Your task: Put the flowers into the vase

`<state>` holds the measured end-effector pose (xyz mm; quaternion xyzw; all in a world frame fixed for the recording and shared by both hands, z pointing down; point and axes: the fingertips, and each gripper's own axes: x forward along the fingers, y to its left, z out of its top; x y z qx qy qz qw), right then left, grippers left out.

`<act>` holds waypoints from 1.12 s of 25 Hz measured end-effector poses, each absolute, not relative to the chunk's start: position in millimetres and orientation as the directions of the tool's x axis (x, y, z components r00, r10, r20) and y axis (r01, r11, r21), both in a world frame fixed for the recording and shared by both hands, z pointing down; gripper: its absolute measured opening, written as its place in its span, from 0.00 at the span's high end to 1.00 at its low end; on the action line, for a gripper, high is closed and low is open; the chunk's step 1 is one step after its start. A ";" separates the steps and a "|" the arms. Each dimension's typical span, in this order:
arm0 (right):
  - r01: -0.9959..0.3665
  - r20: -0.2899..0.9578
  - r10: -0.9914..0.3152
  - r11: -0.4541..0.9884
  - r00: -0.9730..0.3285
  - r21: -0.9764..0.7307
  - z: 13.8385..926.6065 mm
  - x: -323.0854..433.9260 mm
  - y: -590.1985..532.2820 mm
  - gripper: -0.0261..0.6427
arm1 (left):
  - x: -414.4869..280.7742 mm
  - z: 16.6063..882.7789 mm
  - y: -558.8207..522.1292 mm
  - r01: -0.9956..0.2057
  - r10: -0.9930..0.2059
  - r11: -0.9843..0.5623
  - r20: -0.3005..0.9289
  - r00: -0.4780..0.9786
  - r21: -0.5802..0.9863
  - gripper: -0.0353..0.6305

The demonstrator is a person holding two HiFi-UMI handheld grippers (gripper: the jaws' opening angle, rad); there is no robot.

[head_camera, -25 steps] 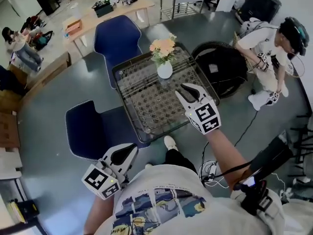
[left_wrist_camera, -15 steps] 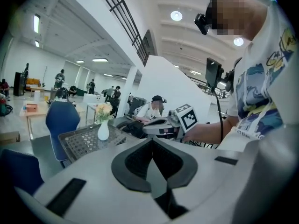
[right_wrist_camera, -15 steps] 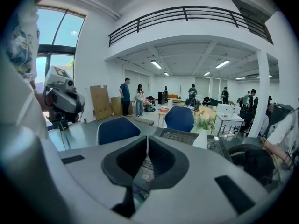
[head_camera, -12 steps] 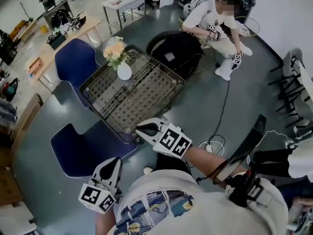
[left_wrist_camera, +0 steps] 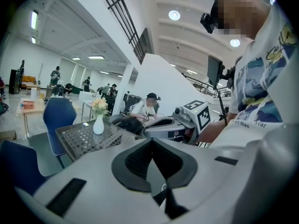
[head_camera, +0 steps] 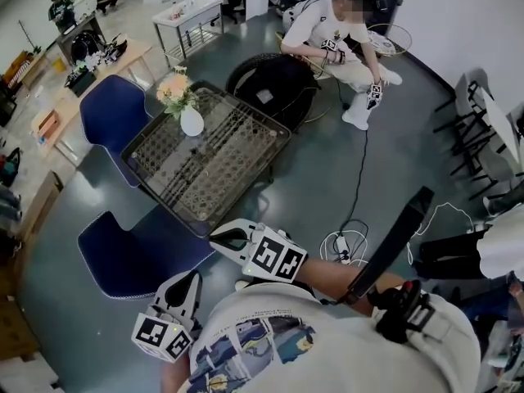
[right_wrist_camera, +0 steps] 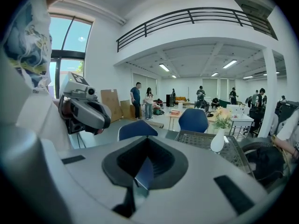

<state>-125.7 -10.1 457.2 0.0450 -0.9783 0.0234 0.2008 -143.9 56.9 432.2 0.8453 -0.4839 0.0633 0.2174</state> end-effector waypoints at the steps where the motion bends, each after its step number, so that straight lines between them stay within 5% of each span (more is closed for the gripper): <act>1: -0.088 0.395 -0.070 0.996 -0.916 -0.028 457.4 -126.4 -4.6 0.94 | -142.9 432.7 59.4 -0.847 -0.790 -0.438 0.320 0.522 0.300 0.93; 28: -0.013 0.406 -0.007 1.000 -0.914 -0.013 453.9 -129.1 21.8 0.94 | -131.7 429.3 63.1 -0.844 -0.787 -0.447 0.318 0.529 0.297 0.93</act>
